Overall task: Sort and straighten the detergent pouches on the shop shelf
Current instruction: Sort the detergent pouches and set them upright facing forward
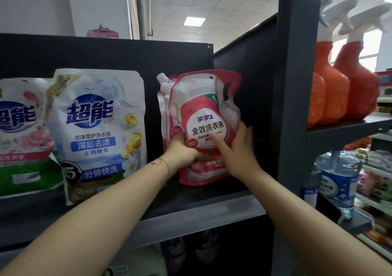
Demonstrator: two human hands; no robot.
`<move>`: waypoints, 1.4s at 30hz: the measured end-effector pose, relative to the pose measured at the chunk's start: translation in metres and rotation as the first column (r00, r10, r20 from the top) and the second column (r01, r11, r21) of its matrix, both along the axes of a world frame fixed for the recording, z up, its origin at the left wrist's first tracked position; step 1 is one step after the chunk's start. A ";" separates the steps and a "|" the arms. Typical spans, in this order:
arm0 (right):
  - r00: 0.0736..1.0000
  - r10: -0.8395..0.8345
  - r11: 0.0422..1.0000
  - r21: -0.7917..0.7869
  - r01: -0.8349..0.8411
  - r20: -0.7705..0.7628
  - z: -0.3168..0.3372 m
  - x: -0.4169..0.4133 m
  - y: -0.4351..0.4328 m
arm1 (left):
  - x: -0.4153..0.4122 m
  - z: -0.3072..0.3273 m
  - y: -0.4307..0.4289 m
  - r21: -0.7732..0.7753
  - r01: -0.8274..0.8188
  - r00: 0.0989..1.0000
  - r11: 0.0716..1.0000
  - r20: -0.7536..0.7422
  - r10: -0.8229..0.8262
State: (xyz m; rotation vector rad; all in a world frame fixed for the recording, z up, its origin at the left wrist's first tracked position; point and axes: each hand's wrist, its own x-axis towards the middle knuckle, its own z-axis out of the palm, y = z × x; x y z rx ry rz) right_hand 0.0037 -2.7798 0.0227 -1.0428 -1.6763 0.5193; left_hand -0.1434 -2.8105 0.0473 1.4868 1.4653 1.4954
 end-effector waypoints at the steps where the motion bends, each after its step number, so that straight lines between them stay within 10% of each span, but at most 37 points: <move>1: 0.998 0.062 0.997 -0.036 -0.062 0.003 -0.003 0.002 0.000 | -0.001 0.000 -0.003 0.008 -0.002 1.000 1.000 -0.021 0.002; 9: 0.922 0.195 0.981 -0.054 -0.187 0.336 -0.006 0.010 -0.006 | -0.024 -0.001 -0.012 0.052 -0.235 0.949 0.970 -0.205 0.241; 16: 0.907 0.130 0.988 0.026 -0.153 0.401 0.003 0.000 -0.007 | -0.015 -0.014 -0.036 0.451 -0.311 0.789 0.837 -0.369 0.492; 21: 0.872 0.151 0.984 0.018 -0.180 0.465 0.003 0.000 -0.005 | -0.019 -0.030 -0.041 0.711 -0.127 0.346 0.691 -0.622 0.703; 26: 0.834 0.232 0.963 0.002 -0.269 0.502 -0.005 0.001 0.003 | -0.018 -0.041 -0.035 0.595 0.115 -0.124 0.795 -0.786 0.606; 42: 0.888 0.152 0.985 0.014 -0.175 0.433 -0.001 -0.055 0.022 | -0.041 -0.024 0.002 0.434 -0.367 -0.119 0.823 -0.899 0.421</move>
